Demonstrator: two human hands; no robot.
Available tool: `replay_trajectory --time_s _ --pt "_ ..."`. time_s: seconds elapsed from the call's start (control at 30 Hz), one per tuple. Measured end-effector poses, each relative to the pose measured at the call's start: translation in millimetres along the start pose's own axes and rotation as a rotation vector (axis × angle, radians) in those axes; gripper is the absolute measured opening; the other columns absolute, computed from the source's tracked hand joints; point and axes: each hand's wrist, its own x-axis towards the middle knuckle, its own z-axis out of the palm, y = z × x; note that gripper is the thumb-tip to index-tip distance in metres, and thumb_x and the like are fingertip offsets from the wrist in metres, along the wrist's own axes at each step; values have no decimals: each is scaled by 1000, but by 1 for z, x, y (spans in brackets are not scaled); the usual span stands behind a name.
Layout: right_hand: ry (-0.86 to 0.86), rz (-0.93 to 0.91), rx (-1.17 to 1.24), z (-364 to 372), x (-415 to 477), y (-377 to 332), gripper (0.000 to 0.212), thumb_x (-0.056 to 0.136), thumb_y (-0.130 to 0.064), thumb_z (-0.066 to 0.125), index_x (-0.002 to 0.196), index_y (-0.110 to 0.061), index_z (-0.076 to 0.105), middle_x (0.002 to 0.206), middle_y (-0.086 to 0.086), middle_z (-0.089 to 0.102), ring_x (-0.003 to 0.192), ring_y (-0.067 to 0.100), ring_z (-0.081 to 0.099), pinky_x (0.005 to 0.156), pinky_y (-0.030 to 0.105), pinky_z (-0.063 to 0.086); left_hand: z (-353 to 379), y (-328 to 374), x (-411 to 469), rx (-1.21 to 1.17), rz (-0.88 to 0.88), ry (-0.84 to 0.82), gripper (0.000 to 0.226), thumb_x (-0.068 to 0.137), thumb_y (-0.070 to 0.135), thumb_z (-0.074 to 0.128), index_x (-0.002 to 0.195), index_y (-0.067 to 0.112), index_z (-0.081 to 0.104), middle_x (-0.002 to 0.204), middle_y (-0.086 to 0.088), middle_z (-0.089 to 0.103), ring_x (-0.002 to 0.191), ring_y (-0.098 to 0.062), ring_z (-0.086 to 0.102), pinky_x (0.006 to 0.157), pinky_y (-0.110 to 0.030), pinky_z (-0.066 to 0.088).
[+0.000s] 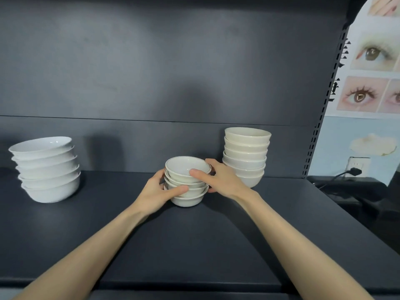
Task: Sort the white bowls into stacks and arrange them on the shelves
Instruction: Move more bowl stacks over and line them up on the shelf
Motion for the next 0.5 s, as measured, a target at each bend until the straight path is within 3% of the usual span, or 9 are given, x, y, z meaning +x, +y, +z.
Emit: replay_trajectory --time_s 0.13,0.2,0.27,0.37,0.43,0.5 --pt "20 5 -21 4 4 -2 73 66 -73 63 114 -18 56 103 6 66 99 19 64 82 45 57 -4 -6 7 3 11 -21 61 75 10 81 125 21 48 118 10 64 98 7 65 75 -8 50" --pt "22 13 -5 5 4 -5 61 74 -63 66 111 -16 54 108 8 65 102 21 63 80 44 58 -5 -4 7 21 13 -51 54 80 6 74 125 19 47 116 11 64 94 10 64 77 -8 50" --pt "18 19 12 5 2 -6 51 81 -53 67 117 -21 50 112 5 63 105 18 61 79 41 59 -8 -3 7 83 16 -86 60 80 20 78 130 19 45 118 13 64 102 8 63 88 -14 50" --pt "11 20 -25 1 -2 -10 63 85 -50 64 136 -19 43 105 -6 56 102 16 58 76 34 60 -9 1 1 284 2 -94 84 65 59 72 137 27 43 122 20 63 113 1 59 101 -25 44" --pt "12 13 -53 -5 -5 -9 62 86 -49 63 137 -20 43 110 -3 56 104 21 60 78 38 59 -9 6 -6 420 -23 -44 73 69 62 71 129 29 49 117 22 63 111 -4 58 95 -25 44" --pt "41 -3 -102 -14 -10 -5 62 85 -49 64 136 -19 46 122 2 56 106 24 59 85 42 57 -7 9 -13 525 -47 58 47 76 52 73 111 24 58 108 13 64 104 -10 59 89 -26 44"
